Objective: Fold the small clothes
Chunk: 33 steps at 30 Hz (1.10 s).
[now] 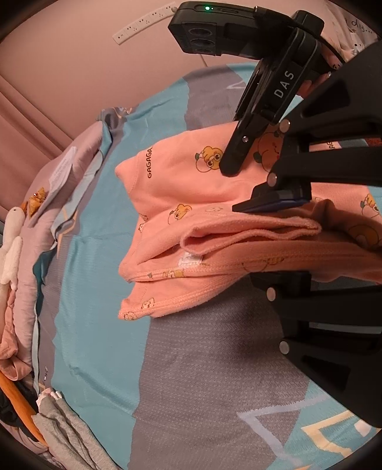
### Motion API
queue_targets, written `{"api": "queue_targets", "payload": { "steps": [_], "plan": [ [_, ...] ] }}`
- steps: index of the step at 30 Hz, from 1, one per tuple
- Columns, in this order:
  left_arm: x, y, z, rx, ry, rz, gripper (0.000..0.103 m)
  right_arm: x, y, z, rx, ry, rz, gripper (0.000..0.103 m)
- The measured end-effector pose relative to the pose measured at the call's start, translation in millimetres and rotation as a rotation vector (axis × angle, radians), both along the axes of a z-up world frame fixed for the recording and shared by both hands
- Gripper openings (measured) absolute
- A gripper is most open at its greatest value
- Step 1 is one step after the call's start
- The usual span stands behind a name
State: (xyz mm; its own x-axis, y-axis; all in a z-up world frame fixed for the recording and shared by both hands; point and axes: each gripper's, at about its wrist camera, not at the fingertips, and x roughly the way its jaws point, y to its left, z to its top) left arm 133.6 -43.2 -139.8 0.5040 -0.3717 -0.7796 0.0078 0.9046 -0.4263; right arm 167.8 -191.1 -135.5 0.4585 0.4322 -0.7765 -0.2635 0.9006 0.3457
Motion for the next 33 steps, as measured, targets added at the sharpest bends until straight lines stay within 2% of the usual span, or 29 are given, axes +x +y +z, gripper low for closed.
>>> {"api": "queue_targets", "payload": {
  "steps": [9,13,18,25,29,31,33],
  "plan": [
    [5,1,-13,0.033,0.045,0.015,0.031,4,-3,-13,-0.028,0.034,-0.028,0.021],
    [6,2,-17,0.048,0.061,0.023,0.037,4,-4,-17,-0.043,0.042,-0.044,0.022],
    [2,-1,-17,0.08,0.049,0.012,0.043,0,-4,-18,-0.074,0.035,-0.069,0.03],
    [-9,3,-12,0.081,0.041,0.022,0.056,-7,-15,-15,-0.087,0.033,-0.113,0.042],
    [-19,7,0,0.085,0.003,0.036,0.074,-16,-19,-6,-0.116,0.0,-0.134,0.047],
    [-25,9,9,0.096,-0.019,0.042,0.082,-19,-18,1,-0.133,-0.029,-0.148,0.058],
    [-29,12,17,0.101,-0.041,0.051,0.086,-24,-19,9,-0.134,-0.057,-0.156,0.063]
  ]
}}
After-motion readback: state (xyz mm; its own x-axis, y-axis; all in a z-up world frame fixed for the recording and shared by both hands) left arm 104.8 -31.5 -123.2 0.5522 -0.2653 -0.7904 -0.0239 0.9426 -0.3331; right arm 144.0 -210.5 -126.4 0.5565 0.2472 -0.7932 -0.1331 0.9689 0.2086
